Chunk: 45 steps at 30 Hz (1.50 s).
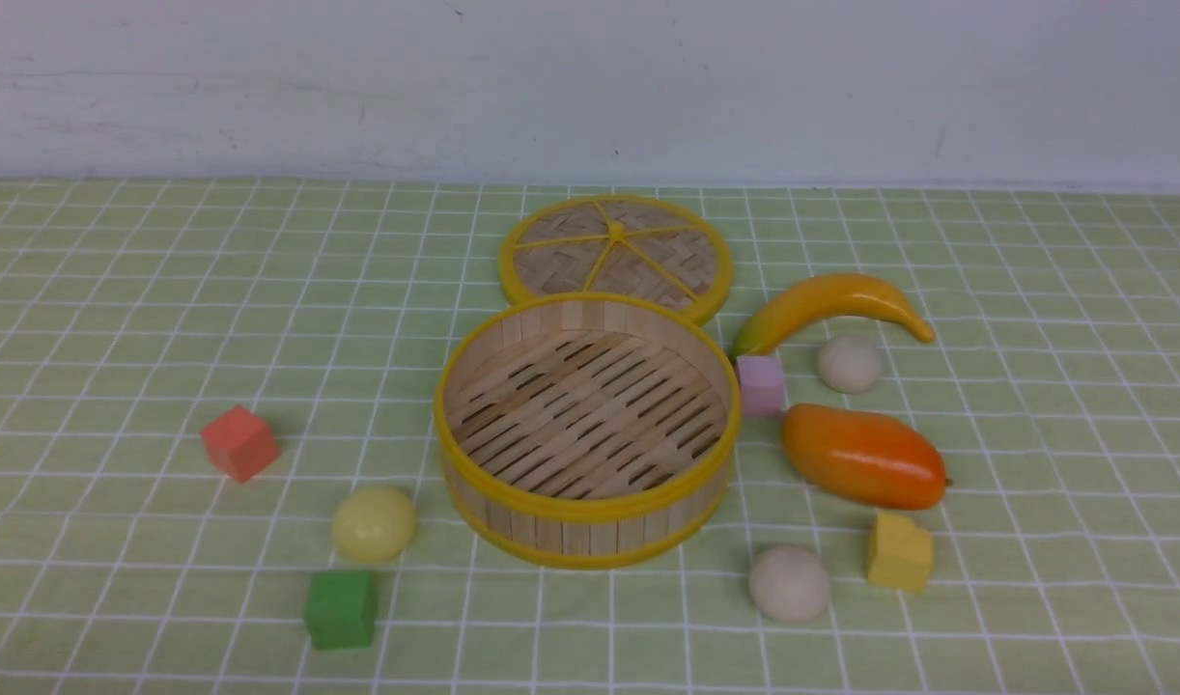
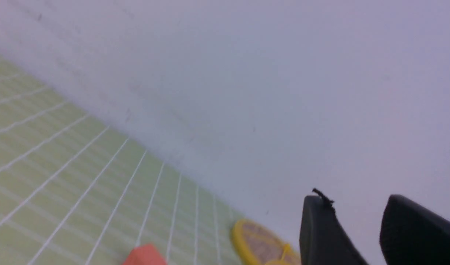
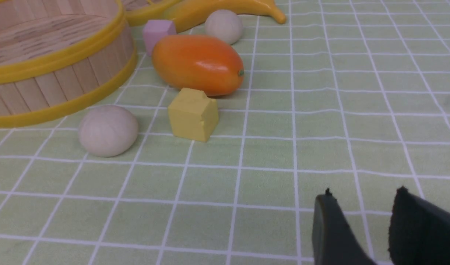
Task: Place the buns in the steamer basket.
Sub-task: Use the left arm to grab a steamed stuffed bun
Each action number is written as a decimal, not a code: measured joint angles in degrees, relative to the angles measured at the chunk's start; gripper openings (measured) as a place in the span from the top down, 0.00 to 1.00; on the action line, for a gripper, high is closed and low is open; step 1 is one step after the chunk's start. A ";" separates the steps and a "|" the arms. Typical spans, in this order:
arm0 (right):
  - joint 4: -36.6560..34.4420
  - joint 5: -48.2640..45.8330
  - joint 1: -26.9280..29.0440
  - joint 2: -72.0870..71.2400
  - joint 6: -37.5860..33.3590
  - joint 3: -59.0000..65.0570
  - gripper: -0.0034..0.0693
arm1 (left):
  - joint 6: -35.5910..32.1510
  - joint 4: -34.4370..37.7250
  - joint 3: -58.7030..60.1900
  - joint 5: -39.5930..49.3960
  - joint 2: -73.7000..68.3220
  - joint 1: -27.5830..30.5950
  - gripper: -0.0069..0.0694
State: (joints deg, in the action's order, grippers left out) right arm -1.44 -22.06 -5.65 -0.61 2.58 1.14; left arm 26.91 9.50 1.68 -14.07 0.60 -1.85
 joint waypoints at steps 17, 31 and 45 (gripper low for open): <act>0.00 0.00 0.00 0.00 0.00 0.00 0.62 | -1.57 -1.12 -37.69 28.78 -23.88 0.00 0.60; 0.00 0.00 0.00 0.00 0.00 0.00 0.62 | -1.63 2.30 -41.79 40.07 -50.25 0.00 0.60; 0.00 0.00 0.00 0.00 0.05 0.00 0.62 | -28.36 20.58 -54.65 54.70 -78.76 -2.23 0.60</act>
State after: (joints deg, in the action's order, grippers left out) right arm -1.44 -22.06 -5.65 -0.61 2.63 1.14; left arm -1.46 30.07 -52.97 40.63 -78.16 -4.08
